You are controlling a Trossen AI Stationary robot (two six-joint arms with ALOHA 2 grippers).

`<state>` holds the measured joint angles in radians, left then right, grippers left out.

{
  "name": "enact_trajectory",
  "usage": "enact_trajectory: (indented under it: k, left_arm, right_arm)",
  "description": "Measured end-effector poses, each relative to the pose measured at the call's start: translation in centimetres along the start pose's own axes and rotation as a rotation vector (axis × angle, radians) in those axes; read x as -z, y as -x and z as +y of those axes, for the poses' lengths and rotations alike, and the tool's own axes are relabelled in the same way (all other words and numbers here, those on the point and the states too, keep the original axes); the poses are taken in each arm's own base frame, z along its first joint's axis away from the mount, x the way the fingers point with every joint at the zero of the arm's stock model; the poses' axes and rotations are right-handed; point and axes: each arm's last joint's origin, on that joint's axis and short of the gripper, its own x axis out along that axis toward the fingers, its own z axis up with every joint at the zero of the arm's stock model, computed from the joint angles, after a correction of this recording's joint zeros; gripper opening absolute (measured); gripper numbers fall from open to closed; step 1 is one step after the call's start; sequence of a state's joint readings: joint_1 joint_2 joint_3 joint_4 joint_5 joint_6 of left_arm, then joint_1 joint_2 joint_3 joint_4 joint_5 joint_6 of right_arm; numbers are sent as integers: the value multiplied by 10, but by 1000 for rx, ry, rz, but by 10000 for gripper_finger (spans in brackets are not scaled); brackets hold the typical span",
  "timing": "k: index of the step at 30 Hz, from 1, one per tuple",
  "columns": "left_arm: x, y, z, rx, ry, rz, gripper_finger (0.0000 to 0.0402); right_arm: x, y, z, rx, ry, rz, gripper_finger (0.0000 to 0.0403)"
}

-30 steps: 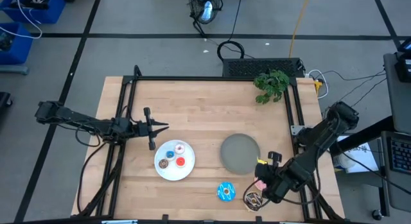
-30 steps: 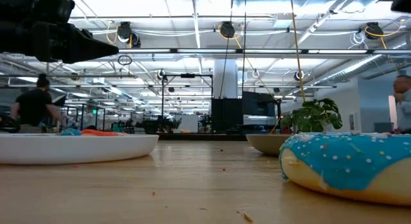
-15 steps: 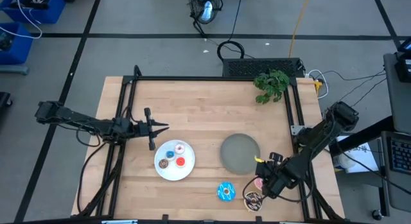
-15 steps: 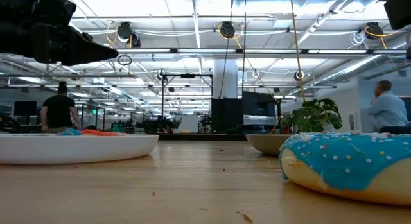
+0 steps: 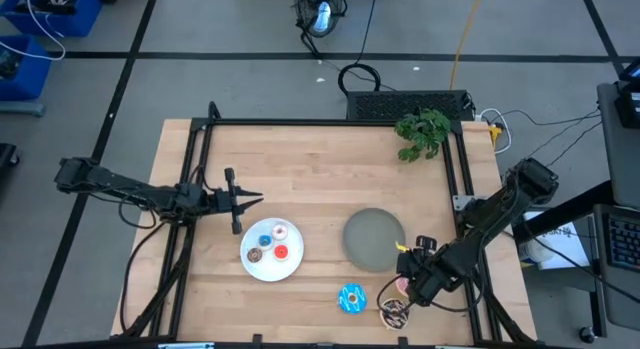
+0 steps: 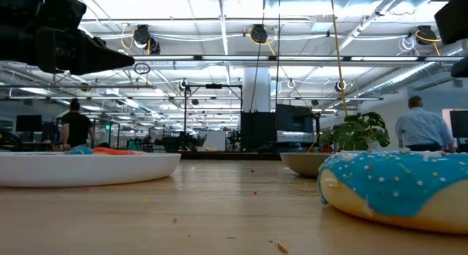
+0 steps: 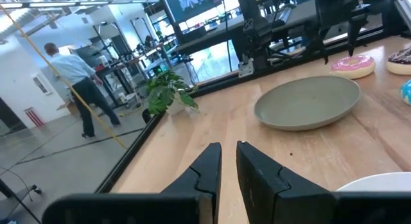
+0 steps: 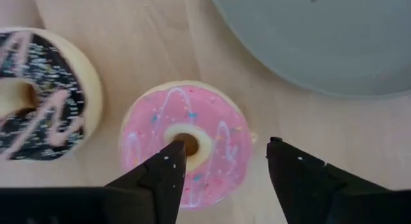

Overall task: Pick & Place donuts
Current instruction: Put the large pink donut on the gray plate

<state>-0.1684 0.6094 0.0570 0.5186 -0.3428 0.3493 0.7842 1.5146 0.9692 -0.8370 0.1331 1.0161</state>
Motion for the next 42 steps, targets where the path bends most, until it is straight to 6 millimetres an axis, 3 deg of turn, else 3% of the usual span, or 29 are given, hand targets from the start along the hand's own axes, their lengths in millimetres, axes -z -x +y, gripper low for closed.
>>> enact_trajectory:
  k: [18, 29, 33, 42]
  left_arm:
    - [1, 0, 0, 2, -16, 7, 56]
    - [1, 0, 0, 3, -17, 7, 56]
    - [0, 0, 0, 1, -15, 3, 56]
    - [0, 0, 0, -1, -7, -2, 56]
  right_arm:
    - [11, -32, -10, -63, -15, -5, 196]
    - [13, -41, -16, -55, -40, 1, 190]
    - [12, -42, -15, -65, -39, 0, 154]
    - [12, -41, -13, -100, 28, 31, 26]
